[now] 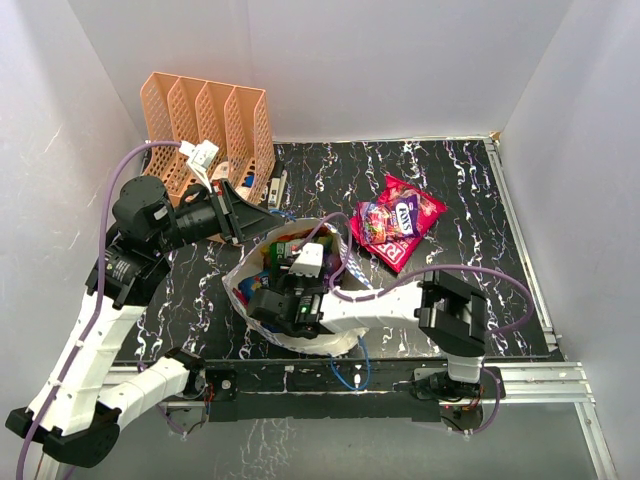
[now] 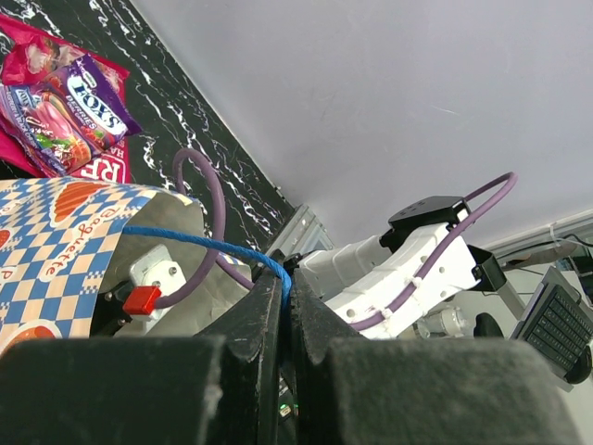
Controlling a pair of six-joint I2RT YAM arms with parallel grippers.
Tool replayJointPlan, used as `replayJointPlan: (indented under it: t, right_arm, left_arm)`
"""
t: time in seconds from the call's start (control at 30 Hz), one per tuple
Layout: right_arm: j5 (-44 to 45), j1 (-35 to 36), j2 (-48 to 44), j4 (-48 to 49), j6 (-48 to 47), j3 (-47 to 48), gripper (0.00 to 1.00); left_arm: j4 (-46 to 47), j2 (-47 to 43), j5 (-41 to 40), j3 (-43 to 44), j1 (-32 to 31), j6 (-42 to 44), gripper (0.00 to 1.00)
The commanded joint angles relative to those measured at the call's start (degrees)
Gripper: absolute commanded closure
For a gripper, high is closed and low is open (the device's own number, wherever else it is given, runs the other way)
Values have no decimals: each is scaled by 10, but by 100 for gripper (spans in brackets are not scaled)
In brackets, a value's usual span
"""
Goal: Take the snacks out of the paper bag
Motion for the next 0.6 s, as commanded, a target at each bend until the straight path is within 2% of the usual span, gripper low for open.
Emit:
replayJointPlan:
  t: [0.0, 0.07, 0.13, 0.2, 0.37, 0.57]
  right_arm:
    - [46, -6, 30, -131, 123, 58, 52]
    - [45, -6, 29, -136, 123, 63, 65]
    - [40, -6, 22, -135, 122, 63, 81]
    - [32, -6, 9, -135, 111, 66, 90]
    - [-21, -6, -57, -78, 30, 38, 93]
    - [-190, -6, -200, 151, -202, -80, 93]
  left_arm:
    - [45, -23, 24, 6, -1, -15, 100]
    - [43, -22, 22, 6, -1, -13, 100]
    - [41, -22, 22, 5, -1, -11, 100]
    - [40, -22, 23, 3, -1, -11, 100]
    - [34, -22, 23, -4, -1, -8, 100]
    - [21, -20, 15, 2, -1, 6, 100]
